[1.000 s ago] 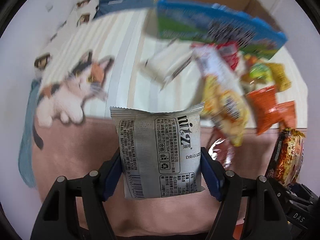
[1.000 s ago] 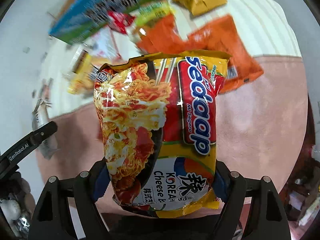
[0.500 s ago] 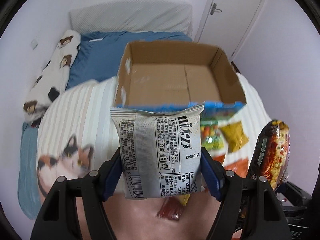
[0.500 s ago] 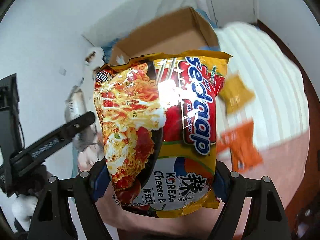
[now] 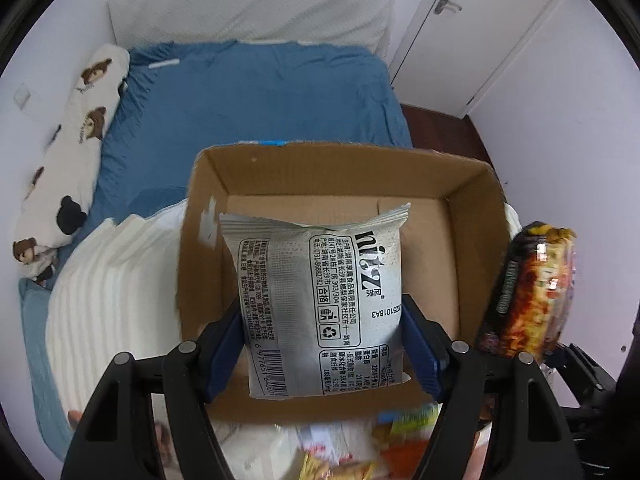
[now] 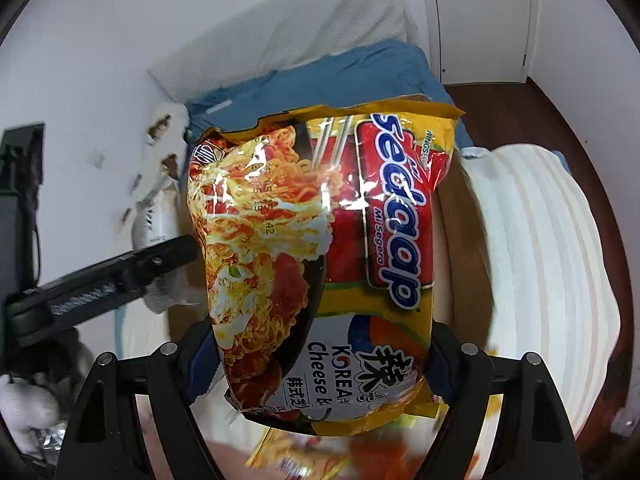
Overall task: Organize snacks
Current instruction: 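Carry both packets into the cardboard box and open both tools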
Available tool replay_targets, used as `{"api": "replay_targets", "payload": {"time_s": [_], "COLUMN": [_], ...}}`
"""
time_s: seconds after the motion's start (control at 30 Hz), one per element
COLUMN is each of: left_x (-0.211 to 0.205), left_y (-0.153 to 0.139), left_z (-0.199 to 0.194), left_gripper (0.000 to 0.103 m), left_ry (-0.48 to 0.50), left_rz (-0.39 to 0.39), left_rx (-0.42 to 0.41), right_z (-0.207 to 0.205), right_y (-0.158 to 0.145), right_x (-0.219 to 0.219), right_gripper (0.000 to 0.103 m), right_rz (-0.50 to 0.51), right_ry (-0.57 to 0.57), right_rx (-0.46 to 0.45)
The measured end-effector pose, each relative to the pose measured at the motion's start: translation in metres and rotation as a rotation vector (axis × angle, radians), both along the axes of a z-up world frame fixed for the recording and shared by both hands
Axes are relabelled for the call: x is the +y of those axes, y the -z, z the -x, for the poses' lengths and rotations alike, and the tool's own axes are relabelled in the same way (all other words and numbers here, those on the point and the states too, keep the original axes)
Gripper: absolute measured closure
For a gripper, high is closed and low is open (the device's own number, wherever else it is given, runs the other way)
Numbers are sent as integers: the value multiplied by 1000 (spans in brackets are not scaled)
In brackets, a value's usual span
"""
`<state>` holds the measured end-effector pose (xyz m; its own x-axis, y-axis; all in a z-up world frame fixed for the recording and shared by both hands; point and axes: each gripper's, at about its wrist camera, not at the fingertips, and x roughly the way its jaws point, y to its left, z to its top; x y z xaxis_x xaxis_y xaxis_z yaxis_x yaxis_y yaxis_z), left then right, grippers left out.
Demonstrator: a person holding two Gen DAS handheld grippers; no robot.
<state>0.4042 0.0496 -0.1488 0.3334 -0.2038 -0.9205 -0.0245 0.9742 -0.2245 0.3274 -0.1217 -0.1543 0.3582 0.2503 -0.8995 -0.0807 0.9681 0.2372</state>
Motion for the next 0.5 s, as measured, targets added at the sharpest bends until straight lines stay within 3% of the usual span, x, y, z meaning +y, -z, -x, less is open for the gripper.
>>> {"api": "replay_targets", "payload": {"time_s": [0.2, 0.4, 0.5], "left_x": [4, 5, 3], "left_y": [50, 100, 112], "left_z": [-60, -91, -99], "left_gripper": [32, 32, 32], "left_ry": [-1, -8, -2], "left_rz": [16, 65, 63], "left_rx": [103, 235, 259], "right_z": [-84, -129, -146], "right_y": [44, 93, 109], "right_x": [17, 20, 24], "right_gripper": [18, 18, 18], "right_rz": [70, 102, 118], "right_ry": [-16, -49, -54], "right_rx": [90, 182, 215]}}
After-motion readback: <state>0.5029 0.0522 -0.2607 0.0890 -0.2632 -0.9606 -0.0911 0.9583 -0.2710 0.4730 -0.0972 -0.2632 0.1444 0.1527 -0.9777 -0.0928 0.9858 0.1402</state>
